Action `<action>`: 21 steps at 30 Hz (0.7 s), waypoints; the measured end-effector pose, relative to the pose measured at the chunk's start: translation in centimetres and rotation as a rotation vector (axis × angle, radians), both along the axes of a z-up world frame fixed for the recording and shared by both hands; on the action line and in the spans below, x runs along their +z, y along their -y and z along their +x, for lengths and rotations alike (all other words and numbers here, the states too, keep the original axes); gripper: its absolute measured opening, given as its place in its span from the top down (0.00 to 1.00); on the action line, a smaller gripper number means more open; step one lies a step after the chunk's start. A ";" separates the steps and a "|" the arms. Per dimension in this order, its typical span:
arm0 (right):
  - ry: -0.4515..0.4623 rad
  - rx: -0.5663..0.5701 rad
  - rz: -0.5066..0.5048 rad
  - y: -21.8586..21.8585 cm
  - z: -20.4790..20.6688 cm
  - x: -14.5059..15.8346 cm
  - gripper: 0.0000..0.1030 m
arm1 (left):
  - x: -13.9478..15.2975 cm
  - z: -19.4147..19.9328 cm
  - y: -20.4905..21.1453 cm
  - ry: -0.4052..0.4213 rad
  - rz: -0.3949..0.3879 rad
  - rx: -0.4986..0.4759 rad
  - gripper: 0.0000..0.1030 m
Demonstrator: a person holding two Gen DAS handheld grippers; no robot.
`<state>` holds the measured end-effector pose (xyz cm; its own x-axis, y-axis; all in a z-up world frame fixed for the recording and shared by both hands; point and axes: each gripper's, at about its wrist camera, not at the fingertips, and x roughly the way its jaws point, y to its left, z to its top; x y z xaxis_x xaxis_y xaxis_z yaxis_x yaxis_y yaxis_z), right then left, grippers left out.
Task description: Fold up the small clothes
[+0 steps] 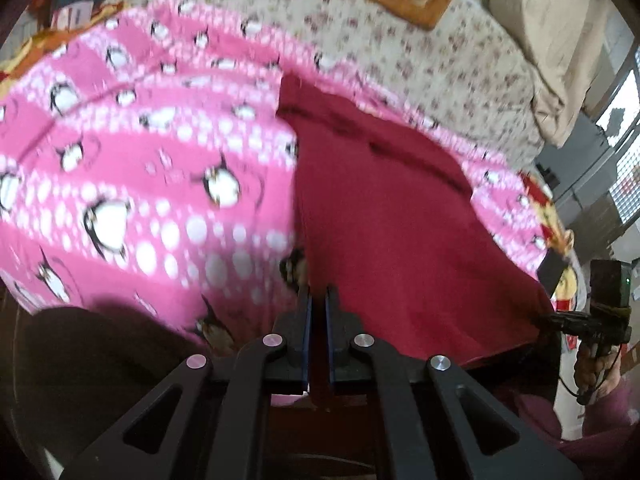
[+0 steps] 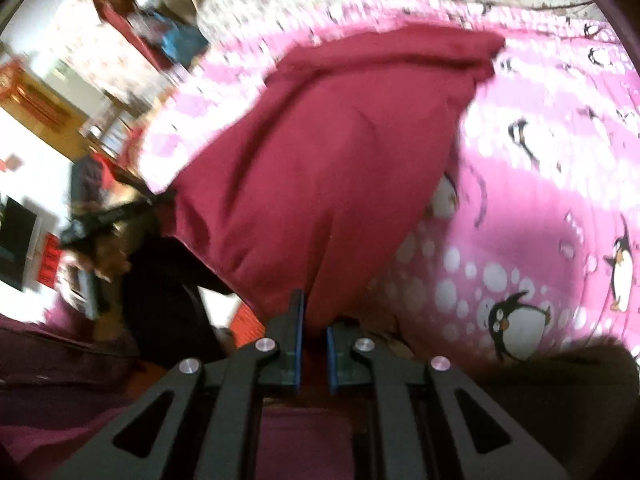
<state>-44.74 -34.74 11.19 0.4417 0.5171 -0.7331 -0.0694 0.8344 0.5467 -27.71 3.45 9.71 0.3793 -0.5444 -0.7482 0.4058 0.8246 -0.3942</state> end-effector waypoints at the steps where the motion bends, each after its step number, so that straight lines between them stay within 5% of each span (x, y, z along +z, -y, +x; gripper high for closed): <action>1: 0.017 -0.011 0.028 0.5 0.1 0.5 0.91 | 0.4 0.3 -0.2 0.008 -0.009 0.001 1.00; 4: 0.071 -0.050 0.104 1.9 1.1 2.0 0.91 | 1.9 1.5 0.1 0.038 -0.045 0.006 1.00; 12: 0.209 -0.175 0.088 5.3 7.5 5.7 0.91 | 6.4 8.2 3.9 0.157 -0.079 0.013 1.00; 21: 0.185 -0.328 0.068 11.0 18.6 4.5 0.91 | 5.1 19.4 9.5 0.116 -0.075 0.067 1.00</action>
<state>-26.10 -45.74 15.68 0.7135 0.3711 -0.5943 0.0925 0.7909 0.6049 -8.28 -6.04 14.83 0.4979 -0.5675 -0.6557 0.3972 0.8214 -0.4093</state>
